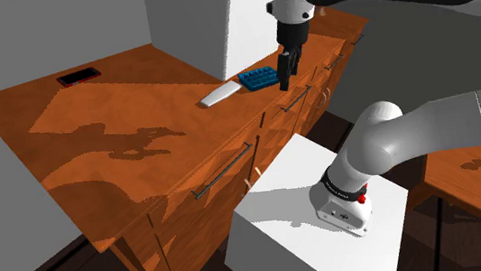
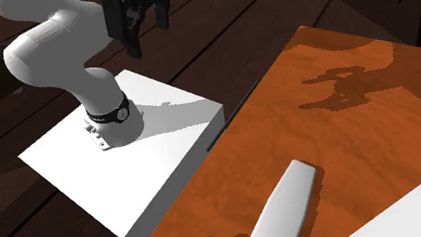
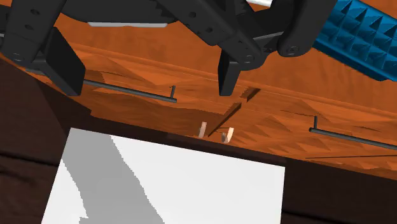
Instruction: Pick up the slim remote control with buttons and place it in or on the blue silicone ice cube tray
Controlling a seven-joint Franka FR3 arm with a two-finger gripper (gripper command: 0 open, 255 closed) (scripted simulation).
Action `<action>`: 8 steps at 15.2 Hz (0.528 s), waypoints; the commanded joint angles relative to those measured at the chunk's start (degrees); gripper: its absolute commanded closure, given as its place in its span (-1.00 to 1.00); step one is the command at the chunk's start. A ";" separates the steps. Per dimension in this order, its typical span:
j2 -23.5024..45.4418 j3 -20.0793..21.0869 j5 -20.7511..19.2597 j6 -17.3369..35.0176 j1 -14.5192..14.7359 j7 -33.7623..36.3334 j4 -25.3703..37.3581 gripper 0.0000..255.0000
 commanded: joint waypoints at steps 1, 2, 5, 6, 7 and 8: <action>0.00 0.00 0.00 0.00 0.00 0.00 0.00 -1.00; 0.69 -1.35 -1.24 1.69 0.31 -3.24 -0.63 -1.00; 3.55 -5.40 -4.66 7.03 1.32 -12.71 -1.88 -1.00; 4.77 -6.72 -5.67 8.88 1.68 -15.80 -2.07 -1.00; 6.10 -8.01 -6.59 10.76 2.03 -18.87 -2.15 -1.00; 7.54 -9.28 -7.43 12.65 2.41 -21.92 -2.12 -1.00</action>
